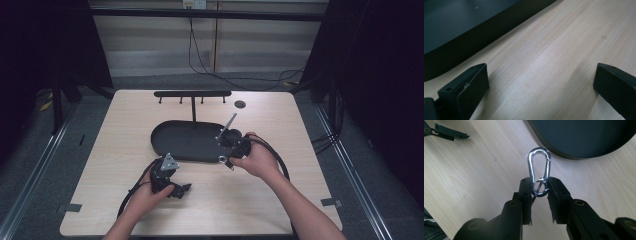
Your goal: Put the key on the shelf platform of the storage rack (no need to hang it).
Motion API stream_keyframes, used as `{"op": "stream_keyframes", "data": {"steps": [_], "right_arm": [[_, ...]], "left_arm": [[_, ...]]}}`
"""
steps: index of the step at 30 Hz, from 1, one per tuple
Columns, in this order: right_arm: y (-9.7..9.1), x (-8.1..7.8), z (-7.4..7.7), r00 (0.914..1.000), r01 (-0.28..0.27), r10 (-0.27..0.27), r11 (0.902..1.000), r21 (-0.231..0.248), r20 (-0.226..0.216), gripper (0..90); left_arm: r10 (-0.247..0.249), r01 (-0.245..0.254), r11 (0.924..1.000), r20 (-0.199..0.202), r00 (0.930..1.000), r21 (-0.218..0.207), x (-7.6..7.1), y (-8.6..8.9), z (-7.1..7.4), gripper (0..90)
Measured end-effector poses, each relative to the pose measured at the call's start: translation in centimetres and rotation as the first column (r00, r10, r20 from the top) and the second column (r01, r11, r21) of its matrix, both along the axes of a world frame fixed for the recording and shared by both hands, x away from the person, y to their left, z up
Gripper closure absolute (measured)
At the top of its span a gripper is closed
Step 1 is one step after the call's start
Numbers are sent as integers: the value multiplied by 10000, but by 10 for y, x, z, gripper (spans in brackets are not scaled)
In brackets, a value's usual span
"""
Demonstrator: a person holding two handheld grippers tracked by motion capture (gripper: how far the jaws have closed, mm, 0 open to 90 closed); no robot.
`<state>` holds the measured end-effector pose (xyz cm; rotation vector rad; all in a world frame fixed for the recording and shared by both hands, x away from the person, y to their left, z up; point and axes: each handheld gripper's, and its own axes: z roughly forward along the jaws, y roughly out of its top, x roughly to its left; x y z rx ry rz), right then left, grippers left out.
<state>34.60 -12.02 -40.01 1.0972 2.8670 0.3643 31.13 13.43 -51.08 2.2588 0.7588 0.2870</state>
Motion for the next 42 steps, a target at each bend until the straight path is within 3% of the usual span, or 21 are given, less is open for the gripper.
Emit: {"op": "stream_keyframes", "data": {"steps": [42], "right_arm": [[13, 32, 17, 9988, 315, -312, 9995, -71, 386, 735]], "left_arm": [[-69, 69, 10000, -49, 10000, 3, -1, -2, 0, 0]]}}
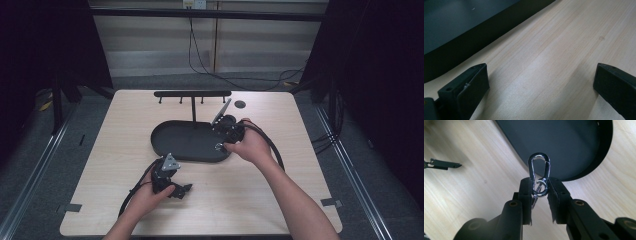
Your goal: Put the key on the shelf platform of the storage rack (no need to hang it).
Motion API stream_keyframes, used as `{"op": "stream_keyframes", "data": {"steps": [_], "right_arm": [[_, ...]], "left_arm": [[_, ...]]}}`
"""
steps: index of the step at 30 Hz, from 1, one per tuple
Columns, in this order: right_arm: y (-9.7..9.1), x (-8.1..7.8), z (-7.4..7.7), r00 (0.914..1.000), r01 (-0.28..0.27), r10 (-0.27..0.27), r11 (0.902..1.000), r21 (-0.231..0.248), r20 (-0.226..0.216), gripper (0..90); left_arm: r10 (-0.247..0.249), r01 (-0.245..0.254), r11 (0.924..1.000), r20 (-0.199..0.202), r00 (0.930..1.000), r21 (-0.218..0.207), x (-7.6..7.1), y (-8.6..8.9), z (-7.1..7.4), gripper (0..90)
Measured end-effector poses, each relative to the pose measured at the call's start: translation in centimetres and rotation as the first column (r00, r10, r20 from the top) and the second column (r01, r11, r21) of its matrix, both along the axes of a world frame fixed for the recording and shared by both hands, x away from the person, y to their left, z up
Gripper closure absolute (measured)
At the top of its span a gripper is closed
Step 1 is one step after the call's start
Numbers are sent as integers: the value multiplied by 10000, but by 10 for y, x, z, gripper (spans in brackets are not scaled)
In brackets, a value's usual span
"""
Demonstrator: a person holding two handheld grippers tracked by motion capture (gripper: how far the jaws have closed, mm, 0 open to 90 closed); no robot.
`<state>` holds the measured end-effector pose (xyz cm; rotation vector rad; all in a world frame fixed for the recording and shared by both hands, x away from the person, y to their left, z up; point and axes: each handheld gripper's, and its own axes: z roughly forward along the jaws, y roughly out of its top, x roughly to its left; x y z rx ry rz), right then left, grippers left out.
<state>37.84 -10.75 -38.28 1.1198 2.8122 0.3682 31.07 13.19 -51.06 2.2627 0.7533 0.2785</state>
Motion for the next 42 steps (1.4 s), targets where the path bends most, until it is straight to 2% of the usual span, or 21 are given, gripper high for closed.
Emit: {"op": "stream_keyframes", "data": {"steps": [27, 42], "right_arm": [[10, 16, -11, 9998, 122, -124, 9999, 106, 158, 735], [10, 29, -19, 9974, 659, -667, 9974, 282, 286, 735]], "left_arm": [[-70, 70, 10000, -35, 10000, -62, 0, -2, 0, 0], [-109, 109, 9999, -4, 9999, -39, -1, -3, 0, 0]]}}
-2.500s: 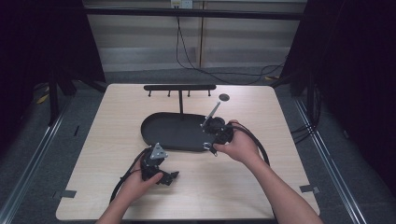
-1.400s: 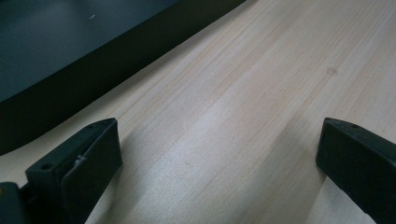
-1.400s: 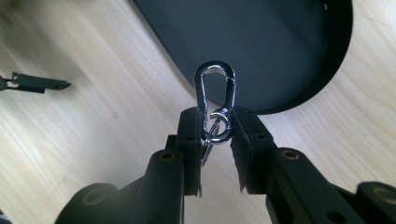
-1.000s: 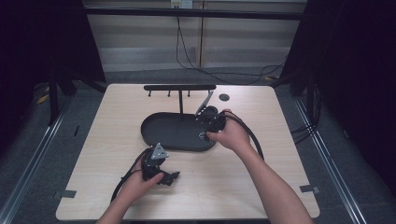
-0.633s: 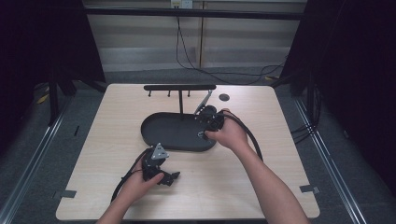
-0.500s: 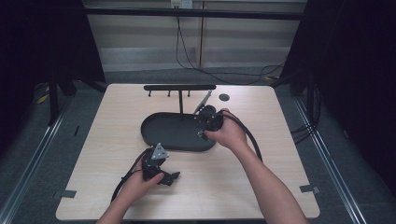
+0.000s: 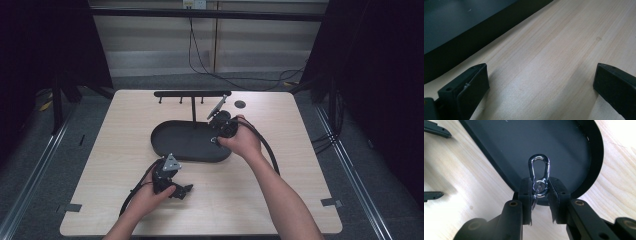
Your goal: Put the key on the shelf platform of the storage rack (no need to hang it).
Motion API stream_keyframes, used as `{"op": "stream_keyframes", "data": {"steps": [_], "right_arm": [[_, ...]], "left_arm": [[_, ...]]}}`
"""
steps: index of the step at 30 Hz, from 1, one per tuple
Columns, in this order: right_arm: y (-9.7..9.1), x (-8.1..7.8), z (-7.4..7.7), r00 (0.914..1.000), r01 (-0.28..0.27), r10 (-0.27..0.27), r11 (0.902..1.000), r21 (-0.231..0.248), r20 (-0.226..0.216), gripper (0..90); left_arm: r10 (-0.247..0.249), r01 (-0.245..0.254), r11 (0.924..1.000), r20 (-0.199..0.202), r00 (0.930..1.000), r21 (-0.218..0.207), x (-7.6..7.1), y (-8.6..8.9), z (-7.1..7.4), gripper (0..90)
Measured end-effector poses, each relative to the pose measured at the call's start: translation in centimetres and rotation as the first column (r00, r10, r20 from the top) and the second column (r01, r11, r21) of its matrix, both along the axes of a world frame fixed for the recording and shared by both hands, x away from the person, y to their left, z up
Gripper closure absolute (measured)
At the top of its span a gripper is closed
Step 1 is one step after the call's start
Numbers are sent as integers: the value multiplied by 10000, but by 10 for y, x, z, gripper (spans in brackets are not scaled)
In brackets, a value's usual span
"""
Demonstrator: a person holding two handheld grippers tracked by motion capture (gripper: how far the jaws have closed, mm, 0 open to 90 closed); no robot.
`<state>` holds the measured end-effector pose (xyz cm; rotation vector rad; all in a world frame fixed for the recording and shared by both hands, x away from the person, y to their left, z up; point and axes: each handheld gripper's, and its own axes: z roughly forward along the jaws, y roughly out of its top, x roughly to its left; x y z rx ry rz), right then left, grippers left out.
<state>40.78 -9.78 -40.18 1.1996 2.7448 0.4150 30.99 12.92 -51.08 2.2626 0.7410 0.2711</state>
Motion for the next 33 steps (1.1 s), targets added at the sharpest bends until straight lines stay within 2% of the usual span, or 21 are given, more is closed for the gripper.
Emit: {"op": "stream_keyframes", "data": {"steps": [8, 17, 33], "right_arm": [[4, 5, -5, 9998, 194, -195, 9998, -98, -85, 735], [10, 11, -10, 10000, 49, -49, 10000, -25, 10, 735], [14, 18, -17, 9997, 225, -225, 9997, -52, -26, 735]], "left_arm": [[-9, 9, 10000, 42, 10000, -12, 0, -1, 0, 0], [-13, 12, 10000, 58, 10000, 60, 0, -1, 0, 0], [-86, 86, 10000, 18, 10000, 45, -1, -2, 0, 0]]}}
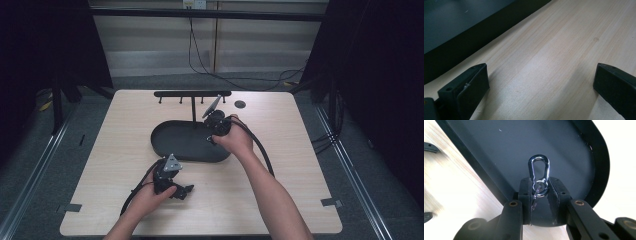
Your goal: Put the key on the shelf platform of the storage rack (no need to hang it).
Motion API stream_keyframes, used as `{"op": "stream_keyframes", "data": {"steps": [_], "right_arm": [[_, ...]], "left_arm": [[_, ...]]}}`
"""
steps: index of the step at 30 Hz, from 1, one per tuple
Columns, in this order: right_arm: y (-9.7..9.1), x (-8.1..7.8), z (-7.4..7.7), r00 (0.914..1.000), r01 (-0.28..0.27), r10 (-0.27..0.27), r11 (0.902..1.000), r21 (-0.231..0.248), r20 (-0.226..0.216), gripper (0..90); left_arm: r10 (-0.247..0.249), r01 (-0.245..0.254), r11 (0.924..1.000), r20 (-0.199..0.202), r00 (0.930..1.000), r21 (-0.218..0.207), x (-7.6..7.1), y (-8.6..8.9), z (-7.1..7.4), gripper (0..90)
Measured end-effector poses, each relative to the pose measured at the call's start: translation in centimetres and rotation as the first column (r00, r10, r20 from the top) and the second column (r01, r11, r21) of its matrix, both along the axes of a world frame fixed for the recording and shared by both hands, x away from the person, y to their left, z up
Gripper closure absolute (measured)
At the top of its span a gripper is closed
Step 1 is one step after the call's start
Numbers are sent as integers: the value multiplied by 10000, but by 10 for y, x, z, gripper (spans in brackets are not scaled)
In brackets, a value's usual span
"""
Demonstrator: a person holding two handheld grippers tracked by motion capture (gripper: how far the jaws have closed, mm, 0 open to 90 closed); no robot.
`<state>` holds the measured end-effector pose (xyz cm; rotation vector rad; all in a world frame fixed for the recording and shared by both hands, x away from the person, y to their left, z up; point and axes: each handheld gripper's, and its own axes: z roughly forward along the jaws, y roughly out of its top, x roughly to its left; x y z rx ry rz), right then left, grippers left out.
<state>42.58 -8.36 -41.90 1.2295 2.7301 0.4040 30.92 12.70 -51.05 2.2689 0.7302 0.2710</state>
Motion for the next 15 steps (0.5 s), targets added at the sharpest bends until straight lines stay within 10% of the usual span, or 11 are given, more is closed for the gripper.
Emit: {"op": "stream_keyframes", "data": {"steps": [15], "right_arm": [[7, 3, -9, 9999, -100, 100, 9999, -54, -55, 734]], "left_arm": [[-13, 13, 10000, 29, 10000, -22, 0, -1, 0, 0]]}}
